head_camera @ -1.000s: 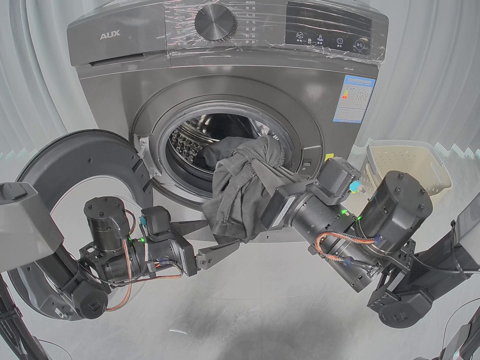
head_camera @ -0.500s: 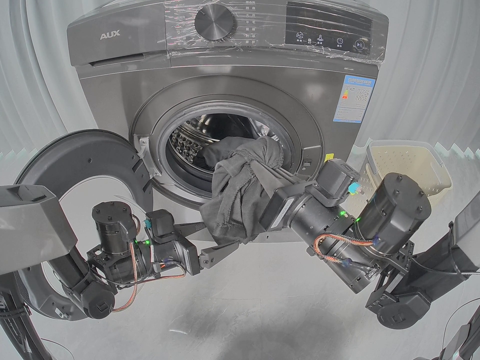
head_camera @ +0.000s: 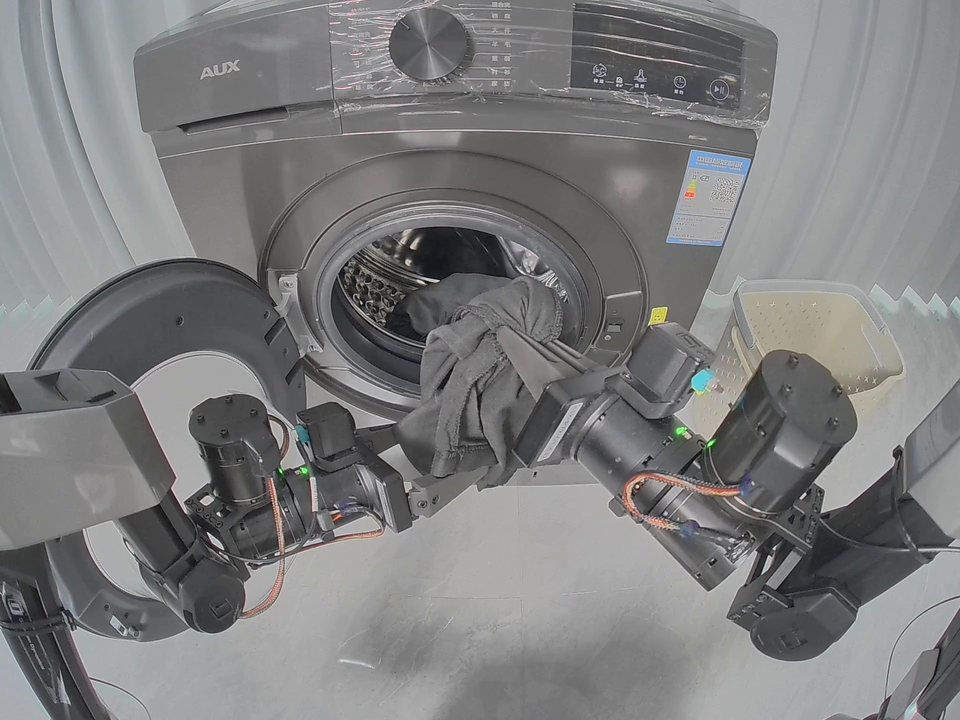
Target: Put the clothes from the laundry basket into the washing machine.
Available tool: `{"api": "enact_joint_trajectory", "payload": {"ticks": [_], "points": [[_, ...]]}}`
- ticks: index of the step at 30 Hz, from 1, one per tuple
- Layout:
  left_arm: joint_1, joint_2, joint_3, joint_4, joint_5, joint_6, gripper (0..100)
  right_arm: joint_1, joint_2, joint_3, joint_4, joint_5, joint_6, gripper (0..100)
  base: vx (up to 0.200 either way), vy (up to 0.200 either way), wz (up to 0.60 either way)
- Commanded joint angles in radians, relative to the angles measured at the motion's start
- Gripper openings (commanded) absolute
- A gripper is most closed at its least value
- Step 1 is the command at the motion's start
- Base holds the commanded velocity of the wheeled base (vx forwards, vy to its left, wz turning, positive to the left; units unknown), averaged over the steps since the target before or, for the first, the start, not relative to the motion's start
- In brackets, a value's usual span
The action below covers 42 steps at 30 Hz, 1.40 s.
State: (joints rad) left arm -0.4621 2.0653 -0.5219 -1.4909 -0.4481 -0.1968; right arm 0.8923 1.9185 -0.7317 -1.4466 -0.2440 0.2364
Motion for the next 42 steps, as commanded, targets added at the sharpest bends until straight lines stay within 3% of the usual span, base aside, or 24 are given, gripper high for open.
{"api": "enact_joint_trajectory", "payload": {"ticks": [1, 4, 15, 21, 42], "points": [[0.002, 0.002, 0.006, -0.022, 0.000, -0.010, 0, 0.000, 0.010, 0.000, -0.006, 0.000, 0.000, 0, 0.000, 0.000, 0.00], [0.002, -0.002, 0.016, -0.052, 0.002, -0.026, 0, -0.003, 0.022, 0.000, -0.024, 0.000, -0.005, 0, 0.000, 0.000, 0.00], [0.000, -0.156, 0.155, -0.058, 0.014, -0.007, 0, -0.021, 0.048, 0.006, -0.040, 0.002, -0.020, 0, 0.000, 0.000, 0.00], [-0.001, -0.337, 0.201, -0.057, -0.001, -0.047, 0, -0.066, 0.073, 0.090, -0.040, 0.028, -0.026, 0, 0.000, 0.000, 0.00], [-0.023, -0.330, 0.197, -0.058, 0.003, -0.055, 0, -0.055, 0.088, 0.149, -0.067, 0.040, -0.037, 0, 0.000, 0.000, 0.00]]}}
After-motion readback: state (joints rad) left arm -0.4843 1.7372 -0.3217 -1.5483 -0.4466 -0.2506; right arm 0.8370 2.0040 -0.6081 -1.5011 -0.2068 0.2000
